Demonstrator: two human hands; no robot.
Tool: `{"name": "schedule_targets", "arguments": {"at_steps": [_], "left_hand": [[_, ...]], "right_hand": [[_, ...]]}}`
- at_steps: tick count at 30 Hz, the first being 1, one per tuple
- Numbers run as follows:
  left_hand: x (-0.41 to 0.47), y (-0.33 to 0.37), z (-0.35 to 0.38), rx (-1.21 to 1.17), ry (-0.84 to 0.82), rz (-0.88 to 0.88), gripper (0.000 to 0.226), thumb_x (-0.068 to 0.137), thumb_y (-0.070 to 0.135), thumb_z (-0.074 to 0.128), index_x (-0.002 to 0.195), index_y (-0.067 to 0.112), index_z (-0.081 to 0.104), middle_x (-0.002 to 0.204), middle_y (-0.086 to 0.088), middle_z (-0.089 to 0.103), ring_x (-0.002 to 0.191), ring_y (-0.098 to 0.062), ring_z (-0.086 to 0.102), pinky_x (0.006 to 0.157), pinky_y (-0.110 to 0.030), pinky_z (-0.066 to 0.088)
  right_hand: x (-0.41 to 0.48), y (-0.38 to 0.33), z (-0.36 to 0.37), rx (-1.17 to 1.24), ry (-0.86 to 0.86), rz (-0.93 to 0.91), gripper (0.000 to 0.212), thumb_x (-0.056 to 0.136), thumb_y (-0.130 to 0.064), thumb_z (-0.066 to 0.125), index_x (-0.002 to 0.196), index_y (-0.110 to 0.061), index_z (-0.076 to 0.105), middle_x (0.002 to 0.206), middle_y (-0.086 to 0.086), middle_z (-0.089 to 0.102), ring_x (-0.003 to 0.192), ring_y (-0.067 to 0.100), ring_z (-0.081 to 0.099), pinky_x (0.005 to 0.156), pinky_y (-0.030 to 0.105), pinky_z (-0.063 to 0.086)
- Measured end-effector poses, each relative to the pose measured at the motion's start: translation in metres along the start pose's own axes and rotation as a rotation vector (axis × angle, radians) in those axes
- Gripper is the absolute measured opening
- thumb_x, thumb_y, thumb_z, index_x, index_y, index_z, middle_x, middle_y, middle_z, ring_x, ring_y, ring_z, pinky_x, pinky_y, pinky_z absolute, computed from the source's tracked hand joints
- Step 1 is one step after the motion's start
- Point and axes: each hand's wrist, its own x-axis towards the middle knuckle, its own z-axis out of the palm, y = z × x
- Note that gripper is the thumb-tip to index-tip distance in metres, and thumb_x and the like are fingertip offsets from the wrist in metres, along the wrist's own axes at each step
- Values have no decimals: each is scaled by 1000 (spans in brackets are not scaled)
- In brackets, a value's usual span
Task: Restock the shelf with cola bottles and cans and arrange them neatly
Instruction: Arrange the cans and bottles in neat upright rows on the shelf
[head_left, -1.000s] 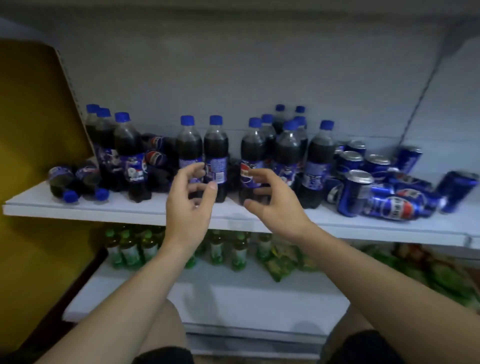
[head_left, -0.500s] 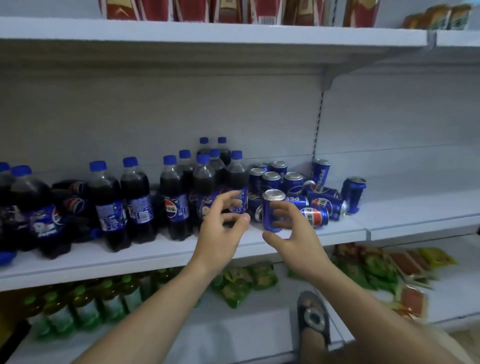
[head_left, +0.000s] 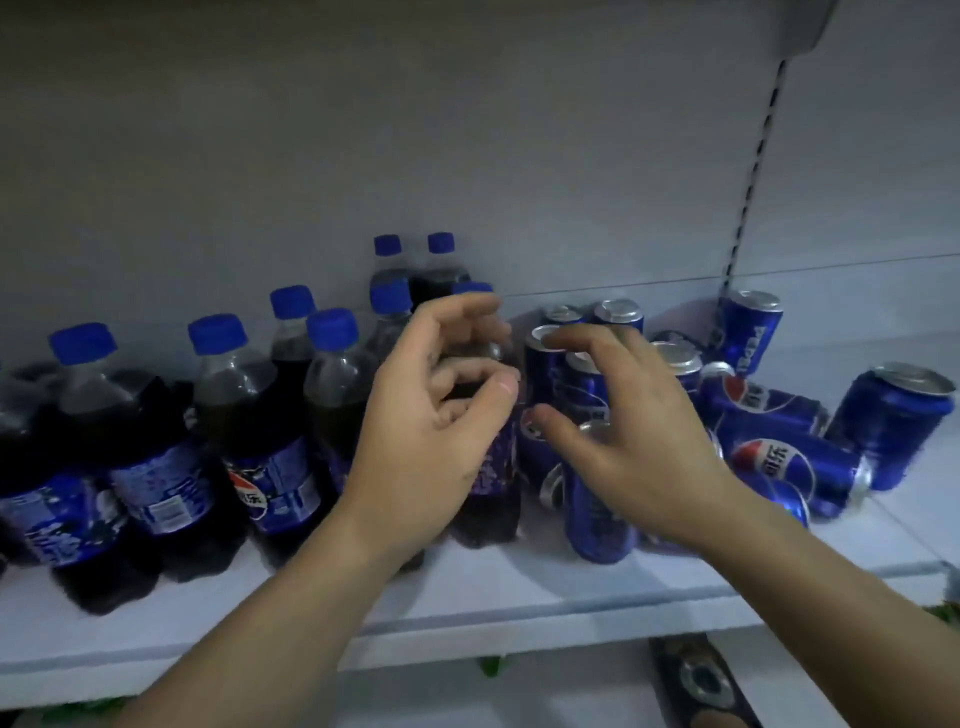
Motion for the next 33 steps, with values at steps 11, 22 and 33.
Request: {"name": "schedule_targets", "arguments": {"at_steps": [11,22,33], "left_hand": [[-15,18,-33,97,108,17,41,88,6,61,126,22,58,112,-1,64,87,-24,68,76,-29,55],[-46,38,-71,434,444,37,41,89,-1,67,117,28,60,111,9,66,103,-16,64,81,-31,56],[-91,-42,-81,475,494,-256,128,58,57,88,156,46,6,161,18,20,147,-2,25,120,-41,30]], "right_hand": [[41,-22,6,299,-157,-38,84,79,-49,78,149,-39,32,140,-13,51,124,1,53,101,33,52],[45,-36,23,601,-257,196,92,75,-18,87,148,-32,34,112,-21,59,102,0,62,90,27,55],[8,-38,85,899,-82,485,78,69,10,80,128,-28,46,105,-5,66,92,8,67,65,19,51]]}}
